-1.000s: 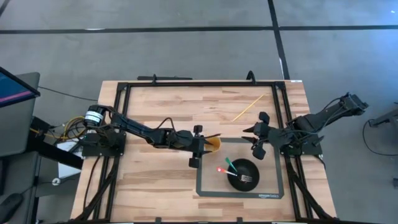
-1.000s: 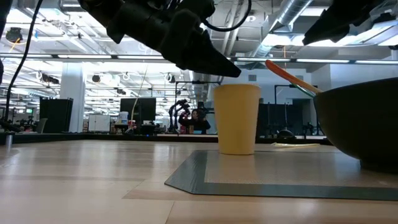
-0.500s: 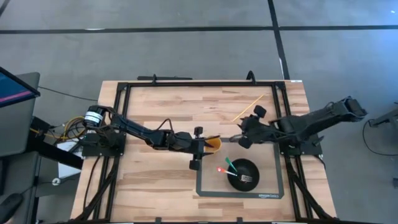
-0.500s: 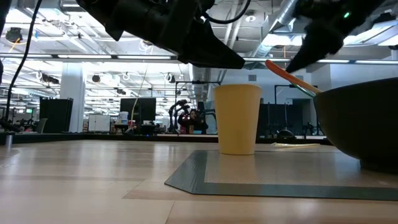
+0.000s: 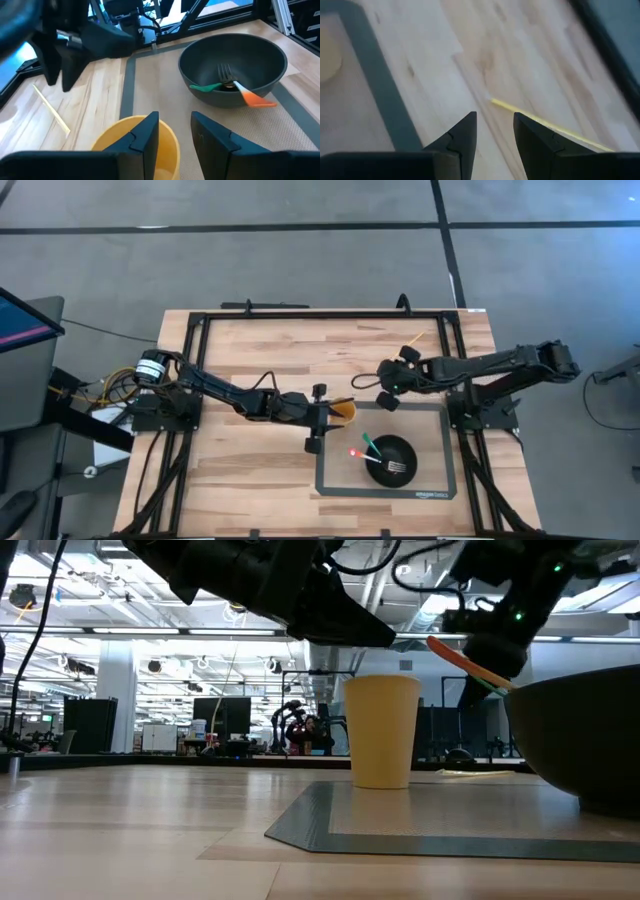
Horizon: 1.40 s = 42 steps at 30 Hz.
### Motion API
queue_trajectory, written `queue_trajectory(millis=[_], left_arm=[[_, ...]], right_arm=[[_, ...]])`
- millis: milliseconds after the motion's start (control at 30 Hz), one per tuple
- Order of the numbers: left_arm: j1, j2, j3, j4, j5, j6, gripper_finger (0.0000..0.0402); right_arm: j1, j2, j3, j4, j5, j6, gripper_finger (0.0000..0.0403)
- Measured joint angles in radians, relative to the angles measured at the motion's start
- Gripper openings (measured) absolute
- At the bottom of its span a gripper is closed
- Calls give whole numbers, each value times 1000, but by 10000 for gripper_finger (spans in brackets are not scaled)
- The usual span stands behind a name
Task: Pick & Place Utensil
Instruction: Put the yellow straw into the yellow cup on the table placemat
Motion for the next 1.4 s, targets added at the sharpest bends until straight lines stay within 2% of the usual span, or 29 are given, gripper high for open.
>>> queue_trajectory(millis=[67, 233, 300, 433, 633, 800, 1100, 1400], left_arm=[[0, 0, 0, 6, 0, 0, 115], [0, 0, 0, 18, 0, 0, 115], [0, 0, 0, 21, 0, 0, 115], [0, 0, 0, 28, 0, 0, 115], [0, 0, 0, 30, 0, 0, 115], [0, 0, 0, 30, -1, 0, 115], [0, 0, 0, 30, -1, 0, 115], [1, 0, -1, 30, -1, 0, 115]], right_arm=[[-38, 7, 0, -8, -67, -61, 122], [-145, 10, 0, -3, -326, -298, 122], [-185, 10, 0, -1, -384, -370, 122], [-262, 10, 0, -1, -396, -429, 122], [-380, 15, 0, 26, -398, -435, 122], [-454, 75, 1, 102, -490, -419, 122], [-489, 252, 0, 126, -498, -460, 122], [-472, 303, 0, 173, -489, -541, 123]])
